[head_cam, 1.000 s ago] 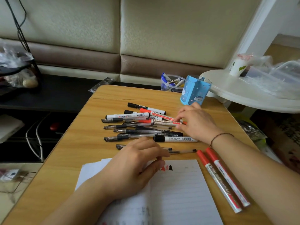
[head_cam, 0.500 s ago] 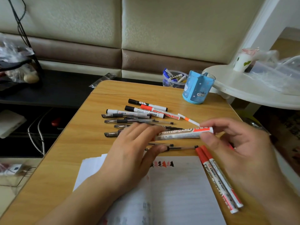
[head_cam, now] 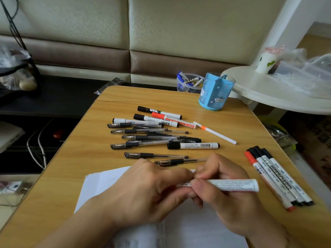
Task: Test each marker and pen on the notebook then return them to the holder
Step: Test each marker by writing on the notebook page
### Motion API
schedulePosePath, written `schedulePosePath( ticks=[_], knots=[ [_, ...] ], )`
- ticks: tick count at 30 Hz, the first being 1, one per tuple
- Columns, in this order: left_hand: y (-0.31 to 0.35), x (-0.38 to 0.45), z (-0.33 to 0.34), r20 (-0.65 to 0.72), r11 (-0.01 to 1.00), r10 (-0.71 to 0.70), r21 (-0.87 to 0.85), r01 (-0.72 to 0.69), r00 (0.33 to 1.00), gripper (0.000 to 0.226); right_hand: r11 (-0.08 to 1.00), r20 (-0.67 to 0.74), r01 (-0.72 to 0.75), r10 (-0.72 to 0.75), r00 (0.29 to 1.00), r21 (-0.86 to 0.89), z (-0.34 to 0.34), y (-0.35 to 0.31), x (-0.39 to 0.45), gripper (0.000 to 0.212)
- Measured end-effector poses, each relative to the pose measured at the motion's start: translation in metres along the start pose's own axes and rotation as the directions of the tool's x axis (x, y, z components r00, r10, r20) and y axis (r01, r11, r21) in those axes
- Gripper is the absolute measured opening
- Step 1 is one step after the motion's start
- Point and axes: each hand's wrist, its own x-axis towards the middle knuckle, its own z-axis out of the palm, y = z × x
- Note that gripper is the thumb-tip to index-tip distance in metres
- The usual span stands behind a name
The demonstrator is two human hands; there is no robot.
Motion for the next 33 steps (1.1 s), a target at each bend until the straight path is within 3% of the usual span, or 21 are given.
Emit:
schedulePosePath(
  ticks=[4, 7, 9, 12, 15, 18, 25, 29, 33],
  knots=[
    [-0.002, -0.002, 0.001, 0.036, 0.998, -0.027, -0.061, 0.029, 0.999, 0.026, 0.996, 0.046, 0.045, -0.041, 0.998, -0.081, -0.006, -0.002, -0.003, 0.014],
    [-0.005, -0.002, 0.004, 0.051, 0.999, -0.032, -0.003, 0.032, 0.998, 0.033, 0.981, 0.076, 0.066, -0.053, 0.996, -0.181, -0.012, -0.001, -0.005, 0.014],
    [-0.007, -0.003, 0.006, 0.045, 0.998, -0.052, 0.021, 0.051, 0.998, 0.034, 0.972, 0.007, 0.051, -0.051, 0.999, -0.229, -0.012, 0.001, -0.008, 0.016],
    [-0.01, -0.006, 0.0, 0.025, 0.985, -0.13, -0.113, 0.132, 0.991, 0.045, 0.999, -0.201, 0.028, -0.032, 0.979, -0.025, -0.009, 0.004, -0.01, 0.018],
    [-0.013, -0.007, -0.003, -0.095, 0.968, -0.2, -0.173, 0.181, 0.975, 0.033, 0.988, -0.381, -0.026, 0.084, 0.921, 0.153, -0.001, 0.008, -0.007, 0.039],
    [-0.013, -0.005, 0.002, -0.229, 0.95, -0.287, -0.194, 0.245, 0.93, 0.02, 0.984, -0.415, -0.136, 0.173, 0.893, 0.117, 0.006, 0.013, -0.004, 0.046],
    [-0.014, -0.004, 0.004, -0.177, 0.957, -0.282, -0.117, 0.265, 0.943, 0.02, 0.98, -0.499, -0.196, 0.19, 0.846, 0.041, -0.006, 0.014, -0.001, 0.042],
    [-0.014, -0.004, 0.004, -0.191, 0.956, -0.286, -0.119, 0.267, 0.939, 0.017, 0.981, -0.58, -0.192, 0.162, 0.799, 0.011, -0.018, 0.013, 0.003, 0.023],
    [-0.014, -0.003, 0.004, -0.237, 0.937, -0.34, -0.163, 0.308, 0.91, 0.024, 0.969, -0.492, -0.204, 0.11, 0.863, -0.14, -0.02, 0.012, 0.002, 0.019]
  ],
)
